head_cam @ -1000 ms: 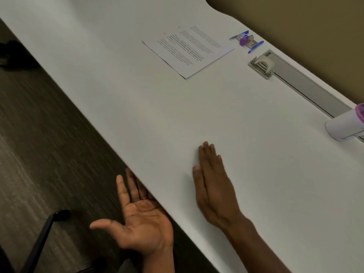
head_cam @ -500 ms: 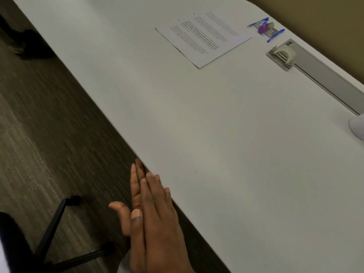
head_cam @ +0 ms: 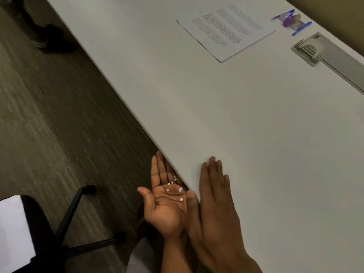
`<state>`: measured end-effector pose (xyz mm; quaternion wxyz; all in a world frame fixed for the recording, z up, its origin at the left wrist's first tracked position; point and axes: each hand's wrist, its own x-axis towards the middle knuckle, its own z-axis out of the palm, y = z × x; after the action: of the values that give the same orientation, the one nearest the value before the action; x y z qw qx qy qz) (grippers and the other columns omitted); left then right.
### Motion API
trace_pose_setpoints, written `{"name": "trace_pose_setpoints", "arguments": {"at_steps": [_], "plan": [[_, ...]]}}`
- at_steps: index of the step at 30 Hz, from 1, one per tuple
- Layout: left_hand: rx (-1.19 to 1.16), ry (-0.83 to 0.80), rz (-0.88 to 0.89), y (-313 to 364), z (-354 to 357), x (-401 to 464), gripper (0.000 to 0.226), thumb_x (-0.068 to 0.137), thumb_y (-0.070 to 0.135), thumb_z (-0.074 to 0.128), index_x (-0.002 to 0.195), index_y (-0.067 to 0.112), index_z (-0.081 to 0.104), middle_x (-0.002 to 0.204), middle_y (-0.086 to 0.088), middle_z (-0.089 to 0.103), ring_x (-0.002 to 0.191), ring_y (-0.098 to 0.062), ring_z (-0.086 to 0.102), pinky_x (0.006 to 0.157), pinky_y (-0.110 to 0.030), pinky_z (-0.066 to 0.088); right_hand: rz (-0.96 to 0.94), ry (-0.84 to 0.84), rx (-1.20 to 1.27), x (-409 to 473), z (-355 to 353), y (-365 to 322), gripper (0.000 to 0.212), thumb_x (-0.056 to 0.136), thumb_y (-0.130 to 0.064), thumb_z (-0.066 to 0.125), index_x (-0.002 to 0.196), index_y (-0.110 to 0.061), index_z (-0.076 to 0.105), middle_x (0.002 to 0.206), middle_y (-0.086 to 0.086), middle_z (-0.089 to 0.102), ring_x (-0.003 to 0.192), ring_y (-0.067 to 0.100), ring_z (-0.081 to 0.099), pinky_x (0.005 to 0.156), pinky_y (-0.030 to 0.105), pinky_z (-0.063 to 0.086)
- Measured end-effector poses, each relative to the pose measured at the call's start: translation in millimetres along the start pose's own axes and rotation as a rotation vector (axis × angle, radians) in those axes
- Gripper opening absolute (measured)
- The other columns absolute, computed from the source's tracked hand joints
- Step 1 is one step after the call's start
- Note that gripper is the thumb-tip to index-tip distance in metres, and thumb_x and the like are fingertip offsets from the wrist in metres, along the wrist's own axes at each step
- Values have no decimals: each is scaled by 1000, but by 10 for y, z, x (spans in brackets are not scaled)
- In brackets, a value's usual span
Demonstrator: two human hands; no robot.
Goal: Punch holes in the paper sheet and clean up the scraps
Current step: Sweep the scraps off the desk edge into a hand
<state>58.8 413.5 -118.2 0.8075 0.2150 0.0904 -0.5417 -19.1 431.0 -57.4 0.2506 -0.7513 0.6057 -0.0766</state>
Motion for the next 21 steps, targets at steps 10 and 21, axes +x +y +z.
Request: {"name": "trace_pose_setpoints", "arguments": {"at_steps": [10, 21], "plan": [[-143, -23, -33, -24, -155, -20, 70, 102, 46, 33, 151, -1, 15, 158, -16, 18, 148, -38, 6, 121, -48, -6, -291, 394, 291, 203, -179, -52, 53, 104, -42, 36, 154, -28, 24, 158, -10, 32, 143, 4, 33, 106, 25, 42], [-79, 46, -10, -35, -122, 23, 68, 100, 50, 22, 147, 4, 37, 150, -12, 44, 140, -24, 41, 117, -49, 18, -68, 126, -140, 1023, -333, 568, 74, 99, -56, 13, 156, -11, 3, 165, 4, -5, 151, 12, -10, 123, 32, -2]]}}
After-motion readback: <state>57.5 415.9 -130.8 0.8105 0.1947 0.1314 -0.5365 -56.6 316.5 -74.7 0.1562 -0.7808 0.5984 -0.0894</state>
